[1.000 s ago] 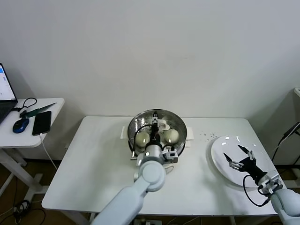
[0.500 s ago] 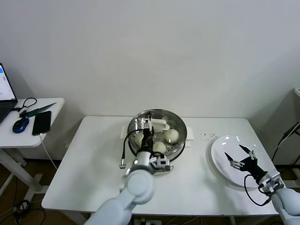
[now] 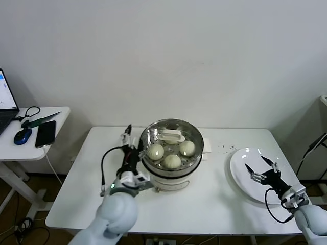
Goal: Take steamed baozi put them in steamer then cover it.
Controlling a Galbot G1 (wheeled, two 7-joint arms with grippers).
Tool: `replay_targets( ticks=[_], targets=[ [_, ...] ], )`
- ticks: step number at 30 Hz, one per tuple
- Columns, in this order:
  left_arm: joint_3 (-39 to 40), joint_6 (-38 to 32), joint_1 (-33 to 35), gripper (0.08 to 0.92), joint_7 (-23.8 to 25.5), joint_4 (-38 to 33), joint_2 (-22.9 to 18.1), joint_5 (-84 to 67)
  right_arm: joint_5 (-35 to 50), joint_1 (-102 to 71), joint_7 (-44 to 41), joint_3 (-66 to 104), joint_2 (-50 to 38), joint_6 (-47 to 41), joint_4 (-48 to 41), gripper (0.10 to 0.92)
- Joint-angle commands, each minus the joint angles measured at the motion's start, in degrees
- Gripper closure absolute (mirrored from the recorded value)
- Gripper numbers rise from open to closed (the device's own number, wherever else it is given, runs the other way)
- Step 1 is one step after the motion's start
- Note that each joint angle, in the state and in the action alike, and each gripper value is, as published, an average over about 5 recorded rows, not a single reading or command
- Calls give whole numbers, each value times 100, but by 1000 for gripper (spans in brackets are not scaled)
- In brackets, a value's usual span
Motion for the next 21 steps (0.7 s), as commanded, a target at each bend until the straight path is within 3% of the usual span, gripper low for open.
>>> replay_targets(
  ticks=[1,6,11,21],
  targets=[
    [-2436,-3408,1764,177,-1086,-183,46,-3999,89,-56,264,34,113,61,277,203],
    [-3018,-3973,2178,177,-1037,237,-446,-5558,1,-124,358,11,186,257,322,203],
    [-3320,-4306,2469,177,-864,492,-881,-6095,30,-271,399,68,265,284,487,203],
    [-3413,-4341,2858,177,-1166,545,-1032,-6015,445,-595,458,287,493,139,803,203]
  ],
)
